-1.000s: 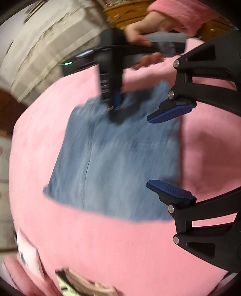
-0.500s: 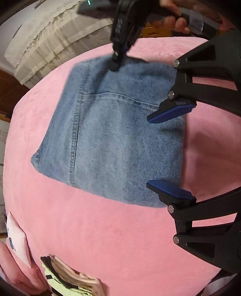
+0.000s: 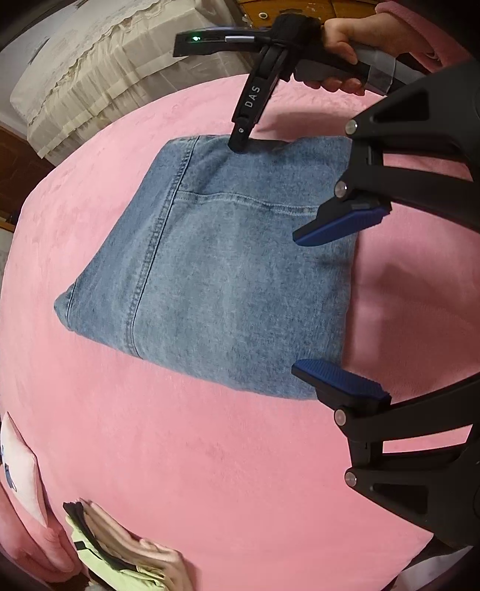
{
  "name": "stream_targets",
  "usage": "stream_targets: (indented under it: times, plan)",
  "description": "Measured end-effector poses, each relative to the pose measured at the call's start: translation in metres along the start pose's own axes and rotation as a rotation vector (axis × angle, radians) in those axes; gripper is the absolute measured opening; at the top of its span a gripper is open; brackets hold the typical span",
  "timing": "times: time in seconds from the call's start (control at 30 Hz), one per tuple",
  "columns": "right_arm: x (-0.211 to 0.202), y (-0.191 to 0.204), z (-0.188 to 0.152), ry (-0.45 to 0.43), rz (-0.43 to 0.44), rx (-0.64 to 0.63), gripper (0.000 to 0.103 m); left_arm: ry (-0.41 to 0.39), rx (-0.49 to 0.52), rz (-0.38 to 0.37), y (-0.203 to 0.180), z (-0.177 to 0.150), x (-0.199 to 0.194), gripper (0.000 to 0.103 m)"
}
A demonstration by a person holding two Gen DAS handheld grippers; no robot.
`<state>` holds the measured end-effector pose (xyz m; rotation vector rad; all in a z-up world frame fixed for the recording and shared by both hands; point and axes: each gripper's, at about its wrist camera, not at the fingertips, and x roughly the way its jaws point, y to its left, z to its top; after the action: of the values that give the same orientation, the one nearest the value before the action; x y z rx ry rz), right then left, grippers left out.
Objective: Fold large clothes
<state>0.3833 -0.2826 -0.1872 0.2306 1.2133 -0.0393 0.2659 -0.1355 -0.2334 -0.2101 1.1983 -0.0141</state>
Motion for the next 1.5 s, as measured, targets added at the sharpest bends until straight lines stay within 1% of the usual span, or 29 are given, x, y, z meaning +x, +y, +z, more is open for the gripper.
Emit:
stream_targets:
  times: [0.03, 0.07, 0.1, 0.13, 0.17, 0.2, 0.23, 0.27, 0.3, 0.33, 0.37, 0.43, 0.5, 0.57, 0.6, 0.7, 0.77, 0.83, 0.97, 1.0, 1.03, 1.1, 1.17, 1.23, 1.27, 1.33, 1.37, 1.43, 1.5]
  plan:
    - [0.004, -0.004, 0.000, 0.021, 0.046, 0.025, 0.067, -0.001, -0.005, 0.003, 0.001, 0.001, 0.000, 0.061]
    - [0.010, -0.011, 0.001, 0.056, 0.122, 0.075, 0.067, 0.000, -0.010, 0.004, 0.002, 0.001, 0.002, 0.061]
    - [0.014, -0.028, 0.006, 0.084, 0.174, 0.123, 0.067, 0.001, -0.015, 0.007, 0.002, 0.002, 0.003, 0.061]
    - [0.019, -0.037, 0.005, 0.107, 0.210, 0.163, 0.067, 0.003, -0.018, 0.012, 0.004, 0.003, 0.004, 0.061]
    - [0.024, -0.040, 0.006, 0.117, 0.237, 0.208, 0.062, 0.002, -0.023, 0.016, 0.004, 0.004, 0.005, 0.061]
    - [0.022, -0.042, 0.007, 0.106, 0.247, 0.227, 0.058, 0.000, -0.026, 0.019, 0.004, 0.005, 0.004, 0.061]
    - [0.018, -0.043, 0.006, 0.090, 0.265, 0.237, 0.048, -0.004, -0.031, 0.023, 0.005, 0.005, 0.002, 0.061]
    - [0.014, -0.040, 0.005, 0.071, 0.273, 0.257, 0.042, -0.006, -0.036, 0.027, 0.006, 0.006, 0.001, 0.061]
    - [0.010, -0.042, 0.004, 0.061, 0.272, 0.258, 0.037, -0.007, -0.041, 0.030, 0.008, 0.006, 0.001, 0.061]
    - [0.006, -0.037, 0.003, 0.049, 0.271, 0.250, 0.027, -0.003, -0.045, 0.033, 0.009, 0.006, 0.002, 0.061]
    - [-0.002, -0.030, 0.000, 0.031, 0.260, 0.232, 0.021, 0.007, -0.047, 0.043, 0.011, 0.006, 0.005, 0.061]
    - [-0.017, -0.012, 0.004, -0.008, 0.234, 0.159, 0.017, 0.025, -0.055, 0.083, 0.013, 0.007, 0.010, 0.061]
    - [-0.025, 0.000, 0.005, -0.025, 0.276, 0.116, 0.016, 0.039, -0.070, 0.126, 0.019, 0.007, 0.013, 0.061]
    - [-0.036, 0.015, 0.007, -0.036, 0.395, 0.121, 0.016, 0.044, -0.099, 0.149, 0.027, 0.009, 0.014, 0.061]
    - [-0.037, 0.018, 0.007, -0.036, 0.433, 0.117, 0.016, 0.043, -0.110, 0.154, 0.031, 0.010, 0.014, 0.061]
    - [-0.048, 0.051, 0.013, -0.028, 0.502, 0.049, 0.016, 0.035, -0.131, 0.183, 0.041, 0.013, 0.012, 0.061]
    - [-0.053, 0.069, 0.018, -0.024, 0.570, 0.030, 0.016, 0.022, -0.144, 0.209, 0.047, 0.016, 0.007, 0.061]
    - [-0.060, 0.084, 0.027, -0.009, 0.691, 0.055, 0.016, 0.008, -0.161, 0.232, 0.055, 0.020, 0.001, 0.061]
    - [-0.080, 0.087, 0.047, -0.025, 1.011, 0.127, 0.015, -0.014, -0.199, 0.278, 0.070, 0.028, -0.011, 0.061]
    - [-0.081, 0.086, 0.050, -0.023, 1.022, 0.134, 0.015, -0.018, -0.207, 0.281, 0.073, 0.030, -0.014, 0.061]
    - [-0.080, 0.081, 0.051, -0.023, 0.986, 0.132, 0.015, -0.025, -0.221, 0.283, 0.077, 0.032, -0.018, 0.061]
    - [-0.071, 0.068, 0.049, -0.030, 0.848, 0.134, 0.015, -0.036, -0.239, 0.279, 0.081, 0.036, -0.022, 0.061]
    - [-0.049, 0.039, 0.046, 0.007, 0.708, 0.183, 0.015, -0.045, -0.244, 0.268, 0.082, 0.037, -0.024, 0.061]
    - [-0.029, 0.014, 0.041, 0.054, 0.593, 0.216, 0.015, -0.041, -0.234, 0.266, 0.081, 0.039, -0.021, 0.061]
    - [-0.021, 0.003, 0.038, 0.072, 0.571, 0.228, 0.015, -0.036, -0.227, 0.266, 0.079, 0.040, -0.019, 0.061]
    - [-0.011, -0.009, 0.029, 0.083, 0.573, 0.215, 0.015, -0.026, -0.213, 0.263, 0.071, 0.040, -0.013, 0.061]
    - [-0.009, -0.003, 0.027, 0.072, 0.566, 0.189, 0.015, -0.017, -0.205, 0.261, 0.067, 0.040, -0.009, 0.061]
    - [-0.011, 0.005, 0.027, 0.047, 0.503, 0.111, 0.015, -0.004, -0.186, 0.252, 0.059, 0.042, -0.003, 0.061]
    - [-0.012, 0.016, 0.019, 0.047, 0.454, 0.086, 0.015, -0.009, -0.153, 0.244, 0.046, 0.044, -0.003, 0.061]
